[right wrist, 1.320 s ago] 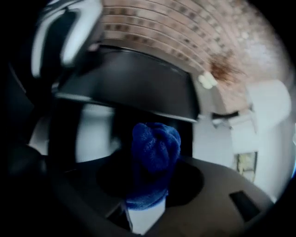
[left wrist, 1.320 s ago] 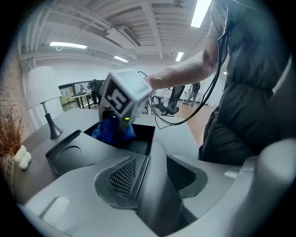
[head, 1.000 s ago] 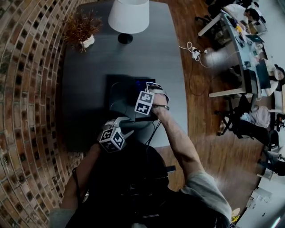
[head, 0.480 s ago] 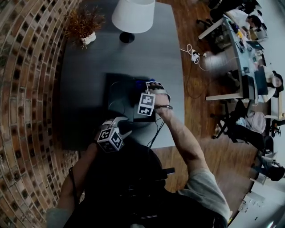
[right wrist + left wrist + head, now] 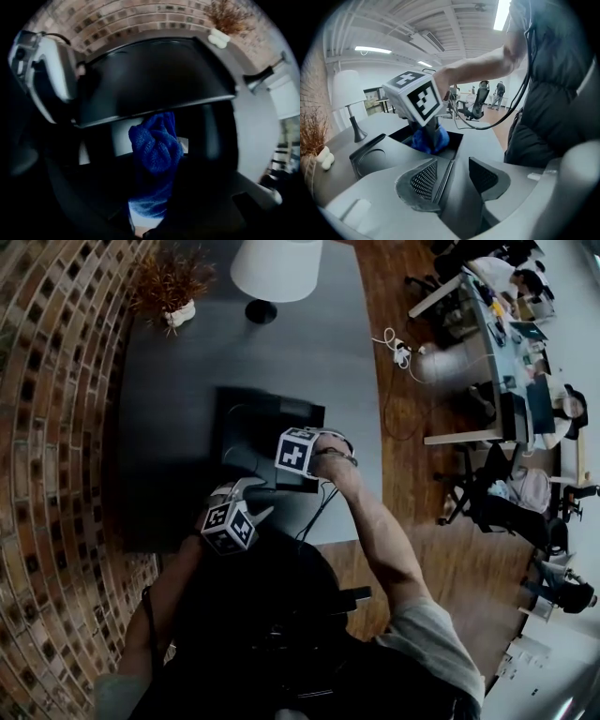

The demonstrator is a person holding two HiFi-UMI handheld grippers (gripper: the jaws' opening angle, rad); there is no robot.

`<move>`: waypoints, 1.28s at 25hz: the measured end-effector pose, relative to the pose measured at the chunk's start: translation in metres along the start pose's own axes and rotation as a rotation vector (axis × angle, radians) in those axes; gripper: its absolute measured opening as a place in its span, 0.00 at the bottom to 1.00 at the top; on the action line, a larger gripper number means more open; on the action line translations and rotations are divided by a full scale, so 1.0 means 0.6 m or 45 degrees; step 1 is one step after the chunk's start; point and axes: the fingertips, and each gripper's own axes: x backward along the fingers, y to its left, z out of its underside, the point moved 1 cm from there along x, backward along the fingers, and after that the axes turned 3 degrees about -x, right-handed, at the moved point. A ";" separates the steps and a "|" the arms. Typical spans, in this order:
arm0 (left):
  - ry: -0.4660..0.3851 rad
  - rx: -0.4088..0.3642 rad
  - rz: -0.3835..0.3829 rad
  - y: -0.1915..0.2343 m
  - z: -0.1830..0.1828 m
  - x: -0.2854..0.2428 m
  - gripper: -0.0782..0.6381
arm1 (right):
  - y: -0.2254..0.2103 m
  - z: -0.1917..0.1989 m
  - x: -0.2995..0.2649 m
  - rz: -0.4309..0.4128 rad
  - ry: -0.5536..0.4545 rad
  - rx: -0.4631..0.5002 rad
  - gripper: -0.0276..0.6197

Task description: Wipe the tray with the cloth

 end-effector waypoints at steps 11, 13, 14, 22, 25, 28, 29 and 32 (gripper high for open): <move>-0.021 -0.035 -0.011 -0.002 0.001 0.000 0.39 | -0.163 -0.011 0.029 0.213 -0.758 -0.868 0.31; -0.024 -0.033 -0.010 -0.002 0.001 0.000 0.39 | -0.158 -0.033 0.026 0.210 -0.754 -0.814 0.32; -0.026 -0.032 -0.010 -0.003 0.001 0.000 0.39 | -0.133 -0.049 0.026 0.174 -0.722 -0.662 0.31; -0.025 -0.035 -0.014 -0.004 -0.001 -0.002 0.39 | 0.123 -0.012 -0.003 0.003 -0.279 0.747 0.28; -0.024 -0.039 -0.021 -0.003 -0.002 -0.002 0.39 | 0.075 0.000 0.004 0.116 -0.162 0.547 0.29; -0.015 -0.054 -0.028 -0.002 -0.001 -0.005 0.39 | -0.063 0.001 0.049 0.266 -0.284 -0.211 0.29; -0.010 -0.058 -0.031 -0.003 0.000 -0.005 0.39 | -0.092 -0.007 0.060 0.275 -0.361 -0.404 0.29; 0.000 -0.069 -0.041 -0.006 -0.001 -0.005 0.39 | -0.142 -0.012 0.060 0.422 -0.328 -0.558 0.29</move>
